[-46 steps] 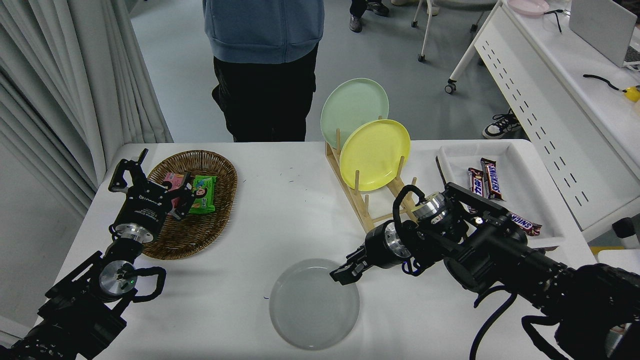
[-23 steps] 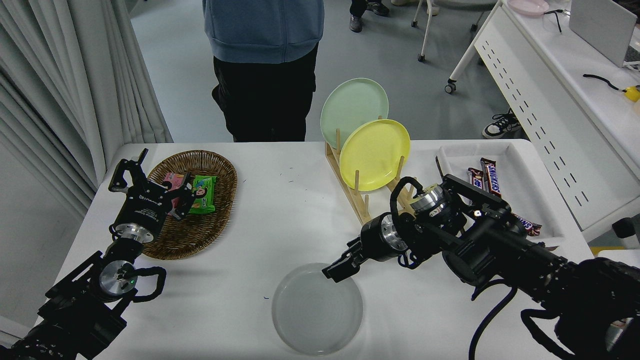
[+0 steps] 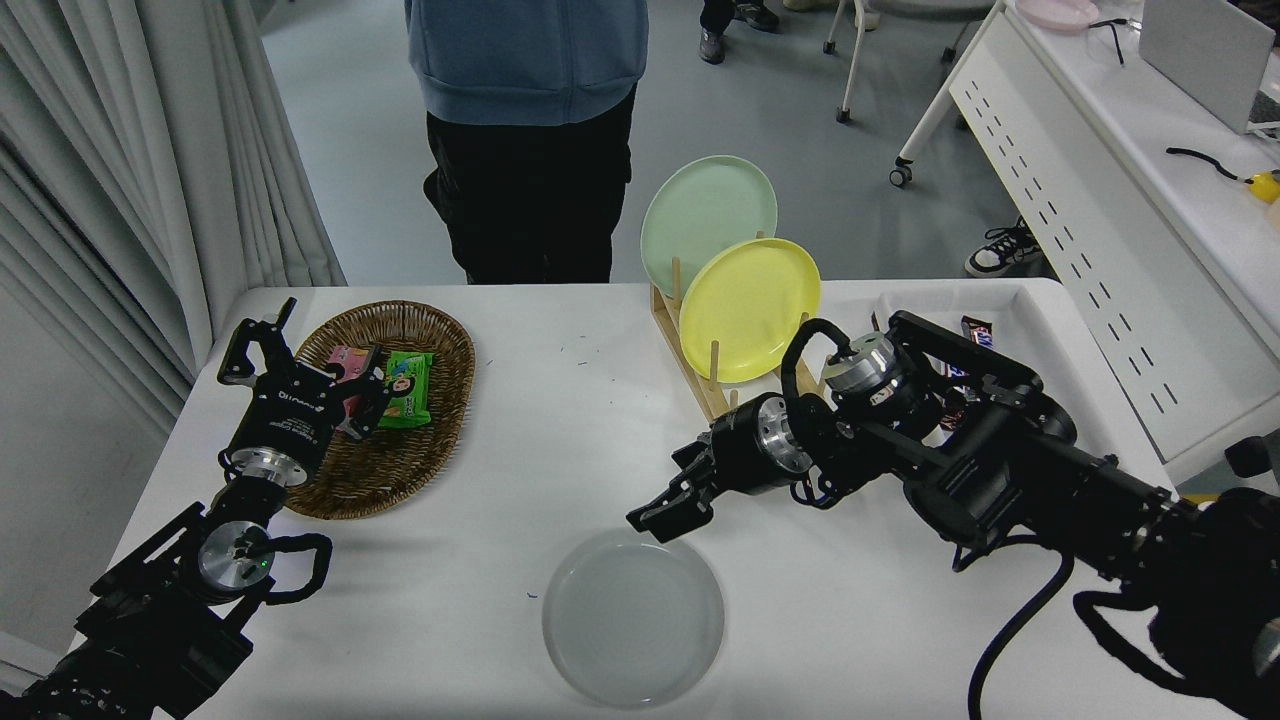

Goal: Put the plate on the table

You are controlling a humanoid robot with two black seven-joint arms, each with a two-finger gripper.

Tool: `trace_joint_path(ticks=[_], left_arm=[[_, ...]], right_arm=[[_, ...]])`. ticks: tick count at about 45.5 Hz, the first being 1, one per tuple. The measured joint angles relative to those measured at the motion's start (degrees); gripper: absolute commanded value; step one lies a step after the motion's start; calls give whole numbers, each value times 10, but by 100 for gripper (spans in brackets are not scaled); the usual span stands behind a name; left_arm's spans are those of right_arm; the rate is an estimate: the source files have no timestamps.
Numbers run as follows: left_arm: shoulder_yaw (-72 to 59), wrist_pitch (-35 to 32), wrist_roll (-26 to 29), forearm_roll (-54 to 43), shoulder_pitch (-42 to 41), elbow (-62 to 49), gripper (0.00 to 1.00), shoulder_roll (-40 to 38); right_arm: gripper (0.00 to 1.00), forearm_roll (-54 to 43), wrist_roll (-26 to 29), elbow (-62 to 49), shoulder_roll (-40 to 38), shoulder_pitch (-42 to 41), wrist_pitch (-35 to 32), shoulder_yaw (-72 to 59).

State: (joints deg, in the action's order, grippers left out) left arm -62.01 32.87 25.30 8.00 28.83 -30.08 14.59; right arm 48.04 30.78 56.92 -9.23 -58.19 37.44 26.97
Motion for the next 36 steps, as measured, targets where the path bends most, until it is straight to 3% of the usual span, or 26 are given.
trace_joint_path(ticks=[24,36], left_arm=[[0,0,0,0,0,0,100,0],[0,0,0,0,0,0,100,0]], right_arm=[[100,-13,-8,77,-101,-77,-236,8],[100,-111,-84,56,-128,-88,-307,33]])
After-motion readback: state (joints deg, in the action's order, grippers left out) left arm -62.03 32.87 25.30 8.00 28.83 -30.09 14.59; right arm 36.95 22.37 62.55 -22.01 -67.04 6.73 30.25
